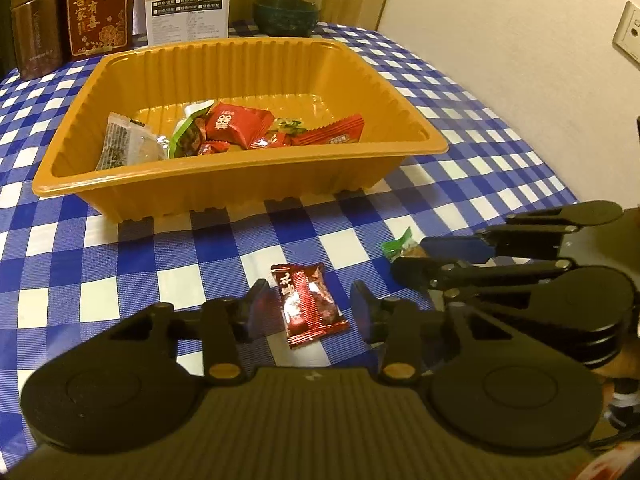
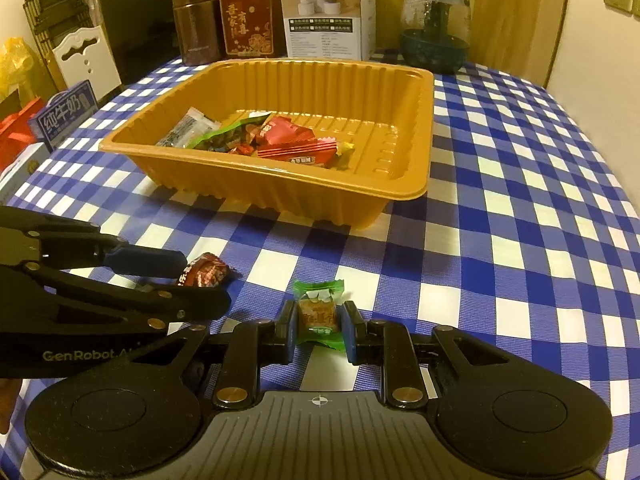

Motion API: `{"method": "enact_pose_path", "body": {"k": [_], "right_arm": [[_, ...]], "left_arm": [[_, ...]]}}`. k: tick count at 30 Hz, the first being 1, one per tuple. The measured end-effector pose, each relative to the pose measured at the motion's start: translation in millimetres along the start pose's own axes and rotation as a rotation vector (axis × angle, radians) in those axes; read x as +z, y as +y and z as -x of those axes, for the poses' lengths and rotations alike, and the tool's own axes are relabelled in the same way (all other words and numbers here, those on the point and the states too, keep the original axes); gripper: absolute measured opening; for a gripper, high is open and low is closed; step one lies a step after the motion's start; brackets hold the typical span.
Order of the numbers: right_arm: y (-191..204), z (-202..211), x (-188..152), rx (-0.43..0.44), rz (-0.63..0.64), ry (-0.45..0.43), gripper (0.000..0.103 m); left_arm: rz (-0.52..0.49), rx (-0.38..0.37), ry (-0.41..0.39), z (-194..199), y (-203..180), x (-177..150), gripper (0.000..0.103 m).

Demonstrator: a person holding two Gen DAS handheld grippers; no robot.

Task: Organize snacks
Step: 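Grasp the green-wrapped candy with the right tool while the left tool grasps the red wrapper, then carry the red wrapper with the left tool while the right tool carries the green candy to the tray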

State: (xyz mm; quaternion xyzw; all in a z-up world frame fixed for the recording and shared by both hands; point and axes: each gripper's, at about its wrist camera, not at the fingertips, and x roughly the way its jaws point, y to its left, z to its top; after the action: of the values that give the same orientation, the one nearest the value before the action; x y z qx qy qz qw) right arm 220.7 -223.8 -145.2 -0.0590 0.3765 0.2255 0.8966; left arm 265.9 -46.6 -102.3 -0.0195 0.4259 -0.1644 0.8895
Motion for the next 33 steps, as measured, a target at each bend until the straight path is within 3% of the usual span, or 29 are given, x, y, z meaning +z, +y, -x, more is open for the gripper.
{"method": "enact_pose_path", "body": {"k": [9,12,17,33], "right_arm": [[2.9,-0.9,1.1,-0.016,0.01,0.007,0.024],[3.9,-1.4,1.1,-0.02,0.014,0.008,0.024],[3.4,-1.5,1.2,-0.02,0.009,0.009,0.024],[8.7,15.2,-0.9,0.009,-0.063,0.009,0.023]], "left_arm": [[-0.014,0.02,0.003,-2.9,1.2,-1.9,0.034],[-0.025,0.028,0.003,-2.9,0.6,-2.0,0.026],[-0.061,0.029,0.009,-2.4,-2.6,-2.3,0.024],[-0.046,0.006,0.001,18.8,3.9,-3.0,0.023]]}}
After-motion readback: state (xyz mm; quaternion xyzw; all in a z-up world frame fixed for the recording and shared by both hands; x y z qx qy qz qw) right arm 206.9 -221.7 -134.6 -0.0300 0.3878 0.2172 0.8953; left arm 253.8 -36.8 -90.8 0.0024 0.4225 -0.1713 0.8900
